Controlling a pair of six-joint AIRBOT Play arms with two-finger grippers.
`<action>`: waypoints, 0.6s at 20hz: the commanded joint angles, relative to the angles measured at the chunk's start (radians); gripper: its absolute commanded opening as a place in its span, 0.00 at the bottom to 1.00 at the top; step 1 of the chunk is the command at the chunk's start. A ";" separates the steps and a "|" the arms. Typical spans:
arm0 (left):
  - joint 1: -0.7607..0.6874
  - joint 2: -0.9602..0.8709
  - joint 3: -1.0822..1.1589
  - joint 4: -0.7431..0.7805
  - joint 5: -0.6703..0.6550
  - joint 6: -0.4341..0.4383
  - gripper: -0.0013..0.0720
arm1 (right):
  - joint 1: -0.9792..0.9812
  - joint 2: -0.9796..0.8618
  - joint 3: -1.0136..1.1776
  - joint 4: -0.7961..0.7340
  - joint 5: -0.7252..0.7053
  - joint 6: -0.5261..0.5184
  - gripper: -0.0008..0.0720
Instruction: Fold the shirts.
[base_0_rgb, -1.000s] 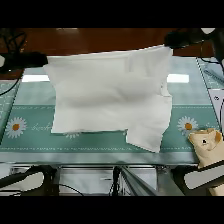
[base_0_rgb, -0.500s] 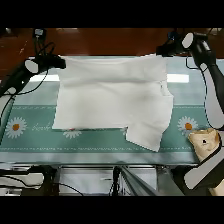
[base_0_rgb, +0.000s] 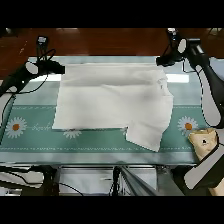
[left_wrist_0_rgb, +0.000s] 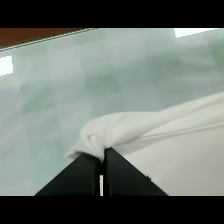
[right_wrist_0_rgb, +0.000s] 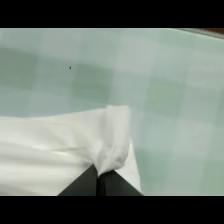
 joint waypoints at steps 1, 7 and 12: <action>0.016 0.025 0.061 0.042 -0.297 0.002 0.05 | -0.001 0.031 0.001 -0.021 0.272 0.013 0.04; 0.016 0.012 0.086 0.043 -0.505 -0.050 0.05 | -0.002 0.029 -0.045 0.090 0.423 0.045 0.04; 0.017 -0.049 0.087 0.043 -0.463 -0.050 0.05 | -0.002 0.029 -0.132 0.099 0.417 0.064 0.04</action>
